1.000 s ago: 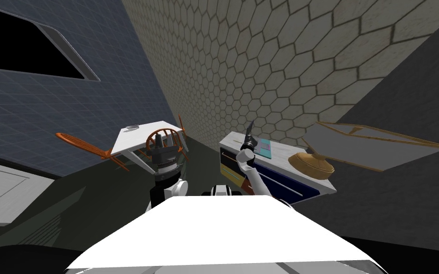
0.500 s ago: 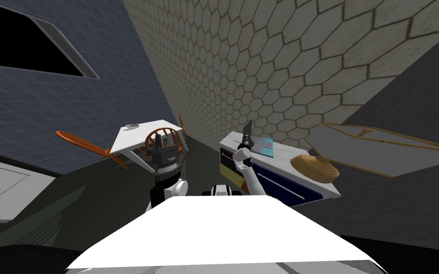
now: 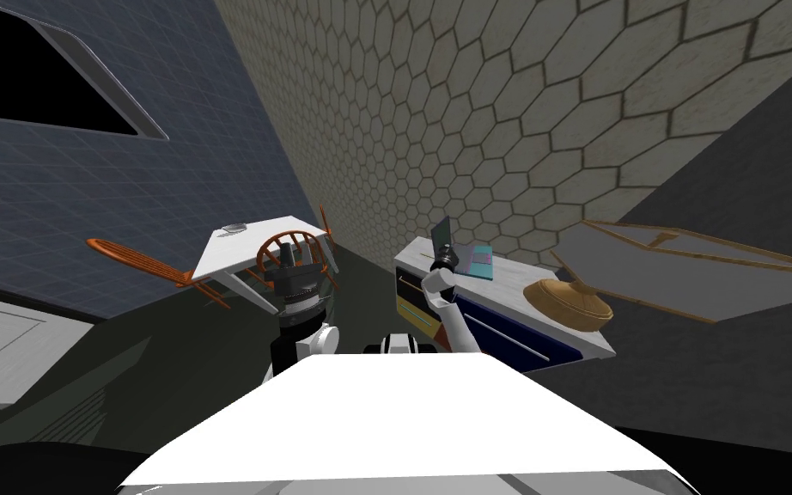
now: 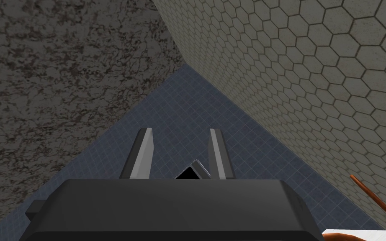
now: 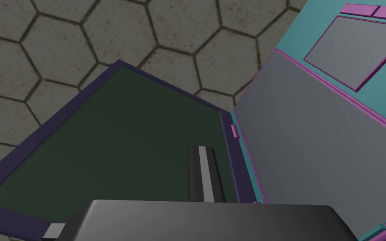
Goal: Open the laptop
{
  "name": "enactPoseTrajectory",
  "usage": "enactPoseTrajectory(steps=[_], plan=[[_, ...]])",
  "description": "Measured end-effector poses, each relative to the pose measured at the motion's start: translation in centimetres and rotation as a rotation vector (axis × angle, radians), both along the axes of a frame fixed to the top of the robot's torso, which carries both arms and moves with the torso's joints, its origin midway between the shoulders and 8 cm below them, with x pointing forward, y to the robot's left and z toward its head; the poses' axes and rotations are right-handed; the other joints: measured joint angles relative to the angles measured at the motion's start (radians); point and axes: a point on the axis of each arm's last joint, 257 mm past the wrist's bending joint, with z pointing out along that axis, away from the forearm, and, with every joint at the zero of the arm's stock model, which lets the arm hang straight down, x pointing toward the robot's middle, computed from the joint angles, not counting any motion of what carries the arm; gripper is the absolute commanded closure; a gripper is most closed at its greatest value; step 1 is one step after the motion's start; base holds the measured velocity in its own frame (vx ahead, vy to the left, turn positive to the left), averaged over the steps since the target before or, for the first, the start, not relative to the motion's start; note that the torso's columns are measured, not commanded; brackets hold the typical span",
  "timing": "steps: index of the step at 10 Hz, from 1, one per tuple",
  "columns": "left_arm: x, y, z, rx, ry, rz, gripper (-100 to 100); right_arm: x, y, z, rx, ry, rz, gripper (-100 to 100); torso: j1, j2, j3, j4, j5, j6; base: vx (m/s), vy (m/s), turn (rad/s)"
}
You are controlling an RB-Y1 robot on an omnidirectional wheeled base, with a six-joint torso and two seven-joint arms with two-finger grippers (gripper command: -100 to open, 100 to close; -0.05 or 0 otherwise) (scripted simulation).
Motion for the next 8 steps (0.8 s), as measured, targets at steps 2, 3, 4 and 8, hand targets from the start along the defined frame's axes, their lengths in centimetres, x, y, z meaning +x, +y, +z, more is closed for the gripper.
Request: enactPoseTrajectory(steps=[2,3,4,8], plan=[[0.0,0.0,0.0,0.000,0.000,0.000,0,-0.3,-0.5,-0.2,0.045,-0.034,0.006,100,-0.001,-0.001,-0.001,0.000,0.000,0.000,-0.007,0.009,-0.037],[0.0,0.0,0.0,0.000,0.000,0.000,0,-0.3,-0.6,-0.3,0.062,-0.048,0.010,100,-0.001,-0.002,-0.001,0.000,0.000,0.000,-0.004,0.006,-0.022],[0.0,0.0,0.0,0.000,0.000,0.000,0,-0.4,-0.7,-0.4,0.083,-0.064,0.012,100,-0.001,-0.001,-0.001,0.000,0.000,0.000,-0.005,0.007,-0.051],[0.0,0.0,0.0,0.000,0.000,0.000,0,-0.9,-1.5,-0.7,0.170,-0.131,0.026,100,-0.001,-0.001,-0.001,0.000,0.000,0.000,-0.004,0.006,-0.029]])
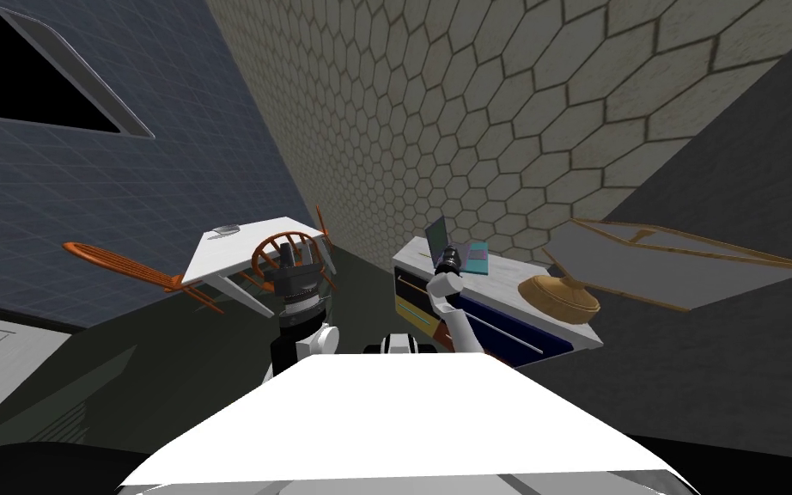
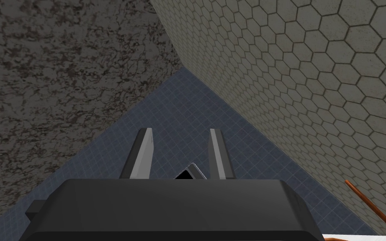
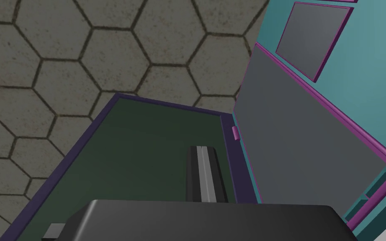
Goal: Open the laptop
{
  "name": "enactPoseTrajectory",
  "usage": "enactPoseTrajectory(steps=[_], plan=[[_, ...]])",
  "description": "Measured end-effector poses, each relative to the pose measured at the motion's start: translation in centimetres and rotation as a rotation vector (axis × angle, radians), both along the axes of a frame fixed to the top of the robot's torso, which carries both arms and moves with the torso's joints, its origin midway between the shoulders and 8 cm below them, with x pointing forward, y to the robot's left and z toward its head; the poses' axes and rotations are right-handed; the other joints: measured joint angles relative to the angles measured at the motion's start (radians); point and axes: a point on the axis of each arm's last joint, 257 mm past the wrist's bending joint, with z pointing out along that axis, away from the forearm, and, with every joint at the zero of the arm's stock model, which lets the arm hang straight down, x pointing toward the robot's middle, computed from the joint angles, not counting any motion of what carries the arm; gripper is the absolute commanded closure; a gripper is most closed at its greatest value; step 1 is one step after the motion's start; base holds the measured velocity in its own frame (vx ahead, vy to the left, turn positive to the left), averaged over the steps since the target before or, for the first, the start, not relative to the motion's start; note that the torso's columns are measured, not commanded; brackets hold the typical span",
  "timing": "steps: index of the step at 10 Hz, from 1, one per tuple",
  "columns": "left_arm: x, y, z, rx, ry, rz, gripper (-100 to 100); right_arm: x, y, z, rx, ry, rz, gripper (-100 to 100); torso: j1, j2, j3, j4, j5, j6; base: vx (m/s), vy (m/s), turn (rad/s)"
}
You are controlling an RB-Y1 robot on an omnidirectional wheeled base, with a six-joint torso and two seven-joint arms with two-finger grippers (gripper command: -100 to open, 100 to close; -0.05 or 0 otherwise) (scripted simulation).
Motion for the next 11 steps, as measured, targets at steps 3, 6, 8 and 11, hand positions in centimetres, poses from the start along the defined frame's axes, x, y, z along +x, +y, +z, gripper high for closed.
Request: enactPoseTrajectory(steps=[3,6,8,11], plan=[[0.0,0.0,0.0,0.000,0.000,0.000,0,-0.4,-0.5,-0.2,0.062,-0.048,0.010,100,0.000,0.000,0.000,0.000,0.000,0.000,-0.005,0.007,-0.036],[0.0,0.0,0.0,0.000,0.000,0.000,0,-0.4,-1.2,0.2,0.065,-0.068,0.012,-100,0.000,-0.001,0.000,0.000,0.000,0.000,0.006,0.009,-0.002],[0.0,0.0,0.0,0.000,0.000,0.000,0,-0.6,-2.5,0.9,0.027,-0.077,0.005,-100,0.000,-0.001,0.000,0.000,0.000,0.000,0.021,0.025,-0.007],[0.0,0.0,0.0,0.000,0.000,0.000,0,-0.9,-4.1,2.7,-0.004,-0.106,-0.004,-100,0.001,-0.001,-0.001,0.000,0.000,0.000,0.047,0.059,-0.013]])
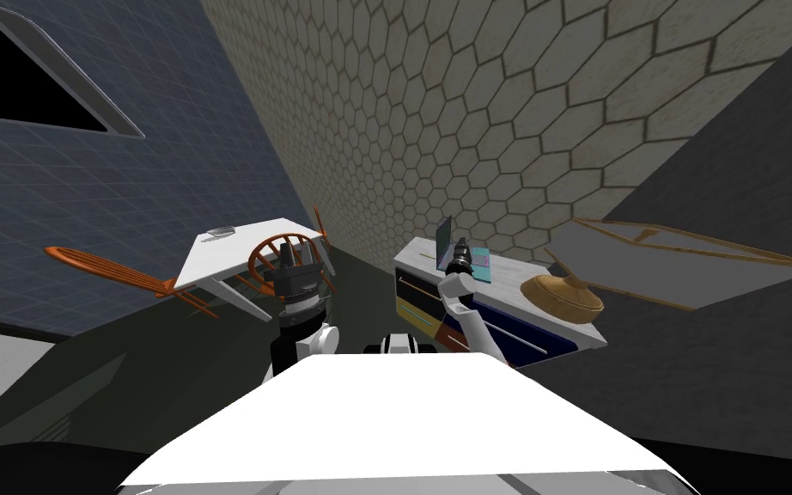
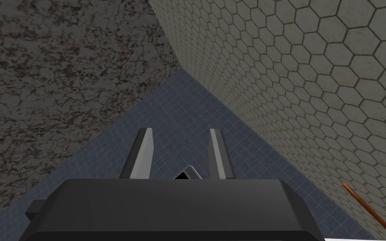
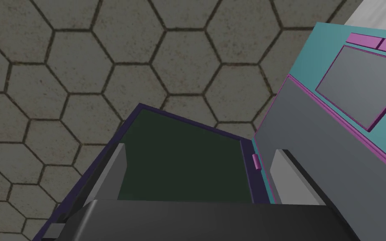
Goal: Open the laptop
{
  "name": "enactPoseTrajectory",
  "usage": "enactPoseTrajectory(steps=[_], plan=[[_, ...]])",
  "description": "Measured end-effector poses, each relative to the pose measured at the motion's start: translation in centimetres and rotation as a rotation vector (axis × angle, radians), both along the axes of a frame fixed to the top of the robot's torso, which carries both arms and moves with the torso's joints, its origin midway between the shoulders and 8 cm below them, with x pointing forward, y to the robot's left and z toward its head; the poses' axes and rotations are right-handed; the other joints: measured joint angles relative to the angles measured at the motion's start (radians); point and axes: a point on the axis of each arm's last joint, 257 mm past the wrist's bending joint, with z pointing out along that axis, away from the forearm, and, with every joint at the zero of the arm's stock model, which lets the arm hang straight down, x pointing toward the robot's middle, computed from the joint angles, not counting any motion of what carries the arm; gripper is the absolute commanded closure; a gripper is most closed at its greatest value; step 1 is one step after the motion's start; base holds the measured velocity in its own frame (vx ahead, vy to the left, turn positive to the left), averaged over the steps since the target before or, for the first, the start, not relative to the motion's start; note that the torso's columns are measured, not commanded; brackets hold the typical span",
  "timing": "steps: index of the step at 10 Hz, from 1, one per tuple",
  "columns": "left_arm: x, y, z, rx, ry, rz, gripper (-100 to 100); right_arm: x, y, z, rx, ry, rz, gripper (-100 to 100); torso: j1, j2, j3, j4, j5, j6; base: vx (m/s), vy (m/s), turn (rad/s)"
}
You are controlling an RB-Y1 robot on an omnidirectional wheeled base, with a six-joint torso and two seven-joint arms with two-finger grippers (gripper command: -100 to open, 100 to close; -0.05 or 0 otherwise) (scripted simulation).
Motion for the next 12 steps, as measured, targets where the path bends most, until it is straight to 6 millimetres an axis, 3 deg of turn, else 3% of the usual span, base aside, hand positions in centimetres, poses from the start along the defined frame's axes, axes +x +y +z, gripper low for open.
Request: enactPoseTrajectory(steps=[7,12], plan=[[0.0,0.0,0.0,0.000,0.000,0.000,0,-1.3,-1.7,4.5,0.129,-0.135,-0.010,-100,0.002,-0.001,-0.001,-0.001,0.001,-0.003,0.069,0.099,-0.022],[0.0,0.0,0.0,0.000,0.000,0.000,0,-2.2,-1.6,7.1,0.266,-0.231,0.006,-100,0.001,0.003,0.001,0.001,0.001,-0.001,0.076,0.107,-0.013]])
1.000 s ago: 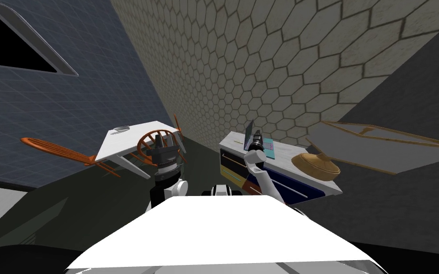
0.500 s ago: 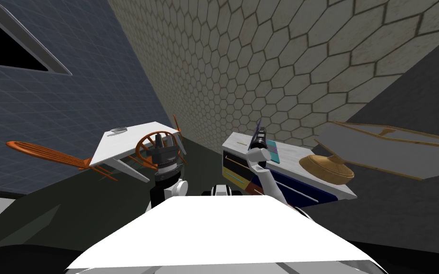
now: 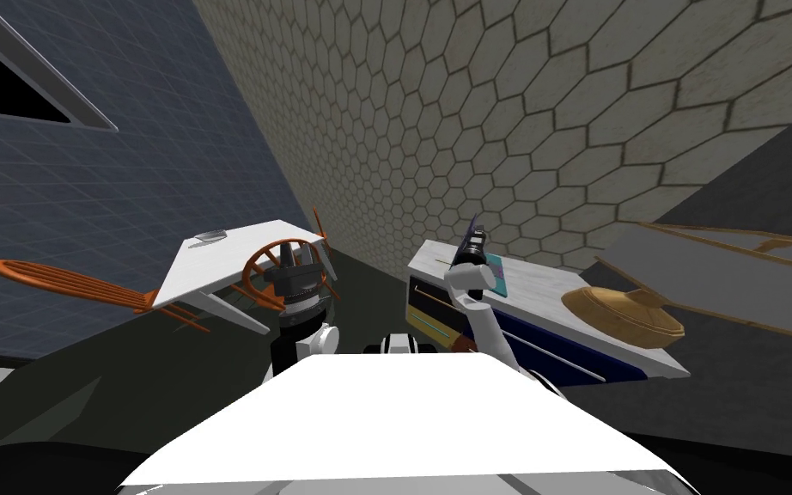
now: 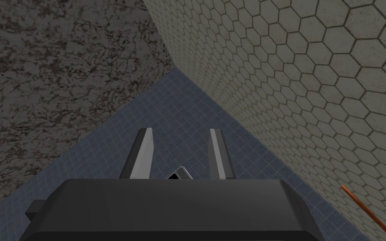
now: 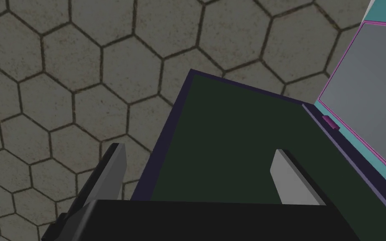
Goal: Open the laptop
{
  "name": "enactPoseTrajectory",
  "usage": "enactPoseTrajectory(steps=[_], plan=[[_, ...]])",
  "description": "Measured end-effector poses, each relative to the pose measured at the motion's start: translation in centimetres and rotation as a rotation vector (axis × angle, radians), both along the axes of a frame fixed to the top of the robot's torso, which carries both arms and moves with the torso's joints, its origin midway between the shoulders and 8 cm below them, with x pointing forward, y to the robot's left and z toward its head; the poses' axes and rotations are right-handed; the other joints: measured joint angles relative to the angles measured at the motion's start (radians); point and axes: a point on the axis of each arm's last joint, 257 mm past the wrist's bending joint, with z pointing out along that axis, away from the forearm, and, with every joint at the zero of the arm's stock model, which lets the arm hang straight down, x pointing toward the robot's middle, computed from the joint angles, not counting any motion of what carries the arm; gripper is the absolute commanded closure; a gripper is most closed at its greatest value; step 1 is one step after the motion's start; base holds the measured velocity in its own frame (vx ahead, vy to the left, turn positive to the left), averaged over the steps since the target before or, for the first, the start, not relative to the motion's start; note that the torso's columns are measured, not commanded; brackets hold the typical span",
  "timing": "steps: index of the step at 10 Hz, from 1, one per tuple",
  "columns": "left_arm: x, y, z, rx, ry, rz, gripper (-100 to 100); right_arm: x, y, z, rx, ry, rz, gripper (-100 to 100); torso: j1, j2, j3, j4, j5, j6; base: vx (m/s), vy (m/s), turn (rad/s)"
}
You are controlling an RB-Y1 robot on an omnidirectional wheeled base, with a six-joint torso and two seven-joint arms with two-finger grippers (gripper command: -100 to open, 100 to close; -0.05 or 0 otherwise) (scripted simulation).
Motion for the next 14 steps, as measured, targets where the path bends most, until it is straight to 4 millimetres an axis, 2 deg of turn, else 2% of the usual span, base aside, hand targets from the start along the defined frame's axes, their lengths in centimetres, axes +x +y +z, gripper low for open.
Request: enactPoseTrajectory(steps=[4,7,10,11,14], plan=[[0.0,0.0,0.0,0.000,0.000,0.000,0,-0.5,1.5,0.1,0.164,-0.053,0.028,-100,-0.003,0.000,0.000,0.000,-0.001,0.000,0.045,0.066,-0.015],[0.0,0.0,0.0,0.000,0.000,0.000,0,-0.7,3.0,-0.7,0.268,-0.064,0.045,-100,0.000,-0.001,-0.001,-0.001,-0.001,0.000,0.010,0.018,-0.002],[0.0,0.0,0.0,0.000,0.000,0.000,0,-0.7,3.6,-0.8,0.297,-0.066,0.049,-100,-0.006,-0.005,-0.003,-0.002,-0.002,0.001,0.041,-0.032,0.004],[0.0,0.0,0.0,0.000,0.000,0.000,0,-0.7,3.6,-0.8,0.297,-0.065,0.048,100,-0.004,-0.003,-0.002,-0.001,-0.002,0.001,0.007,-0.006,-0.001],[0.0,0.0,0.0,0.000,0.000,0.000,0,-1.0,3.1,-1.2,0.331,-0.095,0.057,100,-0.002,0.001,0.001,0.000,-0.001,0.001,-0.004,0.000,-0.045]])
